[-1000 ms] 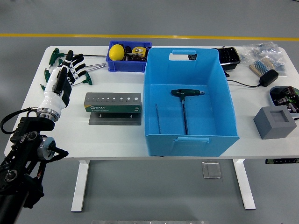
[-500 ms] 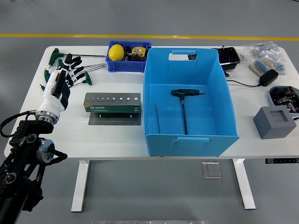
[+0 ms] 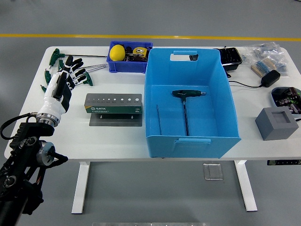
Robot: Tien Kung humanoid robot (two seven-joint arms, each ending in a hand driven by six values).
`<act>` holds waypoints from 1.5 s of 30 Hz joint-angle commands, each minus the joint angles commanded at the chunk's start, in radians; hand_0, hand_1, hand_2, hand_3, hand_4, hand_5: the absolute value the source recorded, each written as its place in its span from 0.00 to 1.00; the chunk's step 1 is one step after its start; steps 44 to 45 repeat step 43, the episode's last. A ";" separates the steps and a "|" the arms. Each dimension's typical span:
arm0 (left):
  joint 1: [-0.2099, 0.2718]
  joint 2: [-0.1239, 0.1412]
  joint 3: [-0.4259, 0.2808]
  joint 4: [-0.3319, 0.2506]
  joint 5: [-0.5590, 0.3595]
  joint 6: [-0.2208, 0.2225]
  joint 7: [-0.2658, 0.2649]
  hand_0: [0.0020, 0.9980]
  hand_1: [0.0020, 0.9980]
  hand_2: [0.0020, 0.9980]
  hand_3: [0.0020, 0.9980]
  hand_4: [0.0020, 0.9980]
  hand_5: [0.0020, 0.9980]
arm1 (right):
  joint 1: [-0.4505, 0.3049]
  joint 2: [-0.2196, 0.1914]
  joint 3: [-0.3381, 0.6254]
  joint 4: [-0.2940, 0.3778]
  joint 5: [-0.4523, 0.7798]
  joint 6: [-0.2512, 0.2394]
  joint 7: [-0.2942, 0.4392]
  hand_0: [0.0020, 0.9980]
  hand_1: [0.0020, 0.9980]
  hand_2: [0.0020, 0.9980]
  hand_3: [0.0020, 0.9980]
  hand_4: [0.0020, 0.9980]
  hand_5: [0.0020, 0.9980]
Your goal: Lift tool from toolbox,place it in box,lift tool from toolbox,place it in box
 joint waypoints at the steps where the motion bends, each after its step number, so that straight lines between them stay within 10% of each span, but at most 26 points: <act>1: 0.001 0.000 -0.001 0.001 0.001 0.000 0.001 0.81 0.87 0.90 0.81 1.00 0.91 | 0.001 0.000 -0.001 0.000 0.001 0.000 0.000 0.65 0.65 0.77 0.80 1.00 0.98; 45: -0.012 0.000 -0.018 0.010 0.036 -0.004 0.019 0.81 0.86 0.89 0.81 1.00 0.92 | 0.008 -0.003 -0.001 0.000 0.002 0.001 0.004 0.65 0.65 0.77 0.80 1.00 0.98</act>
